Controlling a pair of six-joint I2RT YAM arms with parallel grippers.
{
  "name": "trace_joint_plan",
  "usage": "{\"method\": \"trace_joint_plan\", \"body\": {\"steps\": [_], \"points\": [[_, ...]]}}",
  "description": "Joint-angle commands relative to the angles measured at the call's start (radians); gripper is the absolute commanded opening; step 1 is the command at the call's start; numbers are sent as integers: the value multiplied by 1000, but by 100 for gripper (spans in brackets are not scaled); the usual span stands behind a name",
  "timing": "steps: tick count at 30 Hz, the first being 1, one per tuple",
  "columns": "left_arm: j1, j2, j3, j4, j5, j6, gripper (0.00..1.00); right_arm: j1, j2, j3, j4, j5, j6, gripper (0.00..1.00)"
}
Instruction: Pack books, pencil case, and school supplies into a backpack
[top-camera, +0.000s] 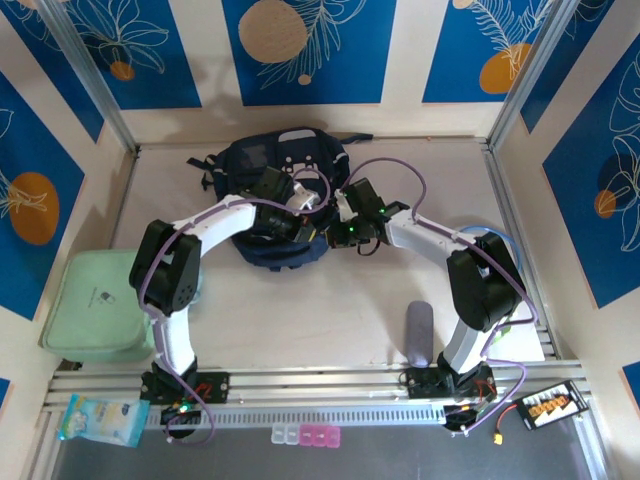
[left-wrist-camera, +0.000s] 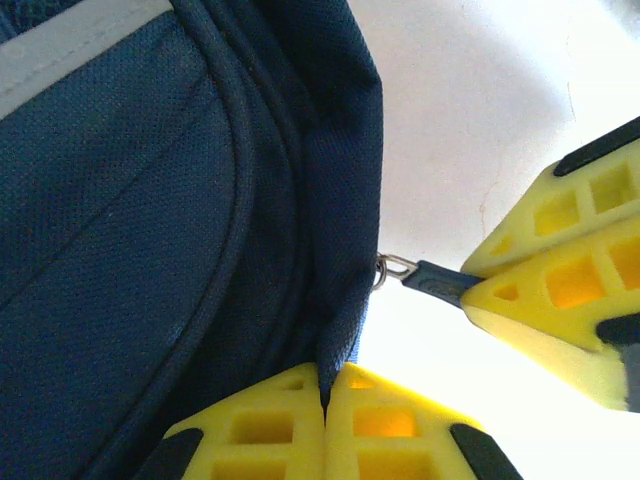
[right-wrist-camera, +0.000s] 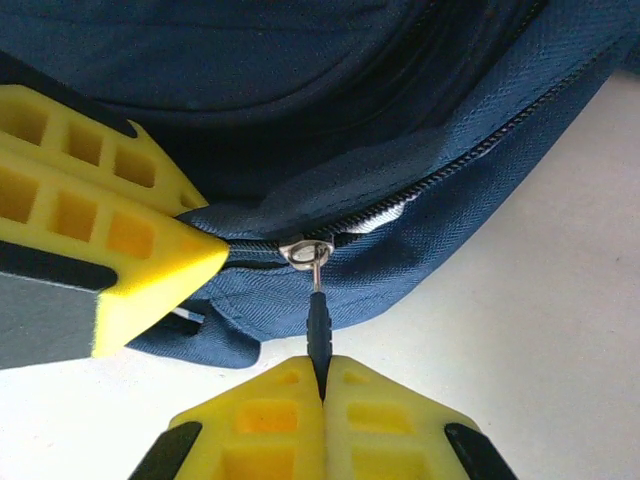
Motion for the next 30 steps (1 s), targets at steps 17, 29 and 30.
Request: {"method": "trace_joint_plan", "body": {"steps": [17, 29, 30], "points": [[-6, -334, -92, -273, 51, -18, 0, -60, -39, 4, 48, 305, -2, 0], [-6, -356, -78, -221, 36, -52, 0, -85, -174, -142, 165, -131, -64, 30], [-6, -351, -74, -219, 34, -52, 0, -83, -197, -176, 181, -155, -68, 37]]}}
